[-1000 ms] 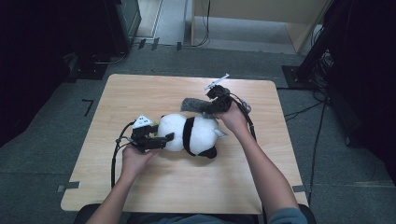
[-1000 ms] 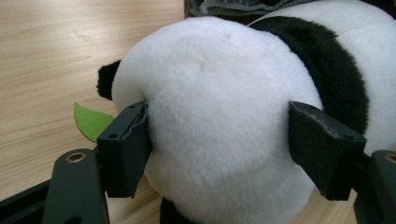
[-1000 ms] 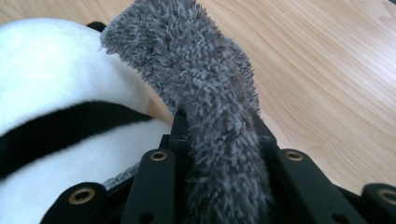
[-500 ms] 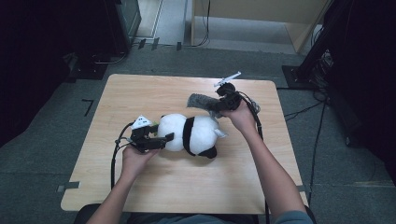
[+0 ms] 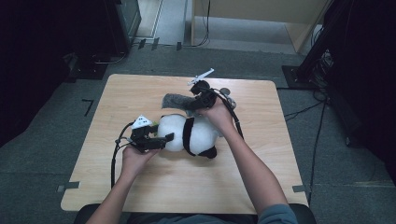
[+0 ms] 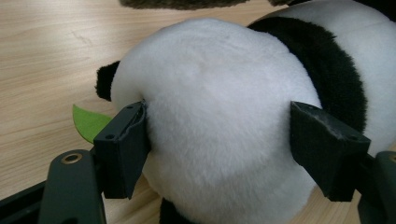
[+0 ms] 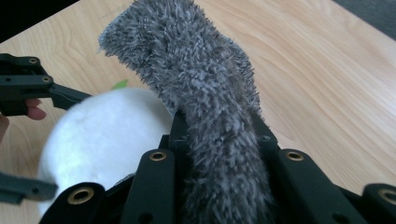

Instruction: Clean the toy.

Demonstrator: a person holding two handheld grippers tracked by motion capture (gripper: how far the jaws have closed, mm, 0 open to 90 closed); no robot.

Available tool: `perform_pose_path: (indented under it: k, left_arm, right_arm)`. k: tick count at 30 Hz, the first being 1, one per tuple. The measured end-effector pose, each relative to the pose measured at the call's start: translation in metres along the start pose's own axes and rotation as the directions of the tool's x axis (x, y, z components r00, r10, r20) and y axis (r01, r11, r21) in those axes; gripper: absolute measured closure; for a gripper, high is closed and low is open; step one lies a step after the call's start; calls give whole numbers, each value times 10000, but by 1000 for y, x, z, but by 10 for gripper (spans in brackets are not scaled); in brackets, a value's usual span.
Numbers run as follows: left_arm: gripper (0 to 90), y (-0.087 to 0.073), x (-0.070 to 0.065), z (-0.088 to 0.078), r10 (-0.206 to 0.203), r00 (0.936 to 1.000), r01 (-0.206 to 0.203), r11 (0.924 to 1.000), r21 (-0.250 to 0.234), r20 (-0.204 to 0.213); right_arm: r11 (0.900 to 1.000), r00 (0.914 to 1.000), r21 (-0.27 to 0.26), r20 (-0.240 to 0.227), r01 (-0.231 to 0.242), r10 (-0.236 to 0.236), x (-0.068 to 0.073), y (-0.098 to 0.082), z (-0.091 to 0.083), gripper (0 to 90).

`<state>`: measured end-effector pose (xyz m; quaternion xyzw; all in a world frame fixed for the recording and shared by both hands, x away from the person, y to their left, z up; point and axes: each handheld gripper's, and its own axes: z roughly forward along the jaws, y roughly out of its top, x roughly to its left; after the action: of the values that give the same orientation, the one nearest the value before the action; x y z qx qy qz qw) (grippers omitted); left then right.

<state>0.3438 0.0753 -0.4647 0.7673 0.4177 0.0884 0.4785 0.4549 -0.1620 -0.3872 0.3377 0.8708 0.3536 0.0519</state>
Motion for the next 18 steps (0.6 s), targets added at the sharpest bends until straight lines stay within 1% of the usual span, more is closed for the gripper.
perform_pose_path:
  k: [4,7,8,9,10,13,18]
  left_arm:
    - [233,1,0,0,8,10000,-8,10000,31,-20]
    - [233,1,0,0,-25,10000,25,9999,114,-49]
    - [233,1,0,0,-67,10000,68,9998,160,-64]
    - [234,1,1,0,-112,9999,113,9997,208,-71]
    - [234,1,1,0,-167,9998,168,9996,235,-62]
    - [235,1,0,0,-149,9998,152,9996,238,-97]
    - [235,0,0,0,-112,9999,113,9997,196,-51]
  right_arm:
    - [9996,9996,262,-242,116,-110,8,4,14,702]
    - [9982,9992,561,-370,196,-176,12,2,24,701]
    - [9977,9992,642,-348,220,-197,13,1,26,702]
    - [9978,9992,639,-369,201,-177,13,0,27,702]
    - [9980,9990,622,-436,148,-121,12,-1,27,702]
    - [9978,9985,652,-549,92,-56,8,-4,25,698]
    - [9963,9989,854,-466,6,34,0,-11,18,696]
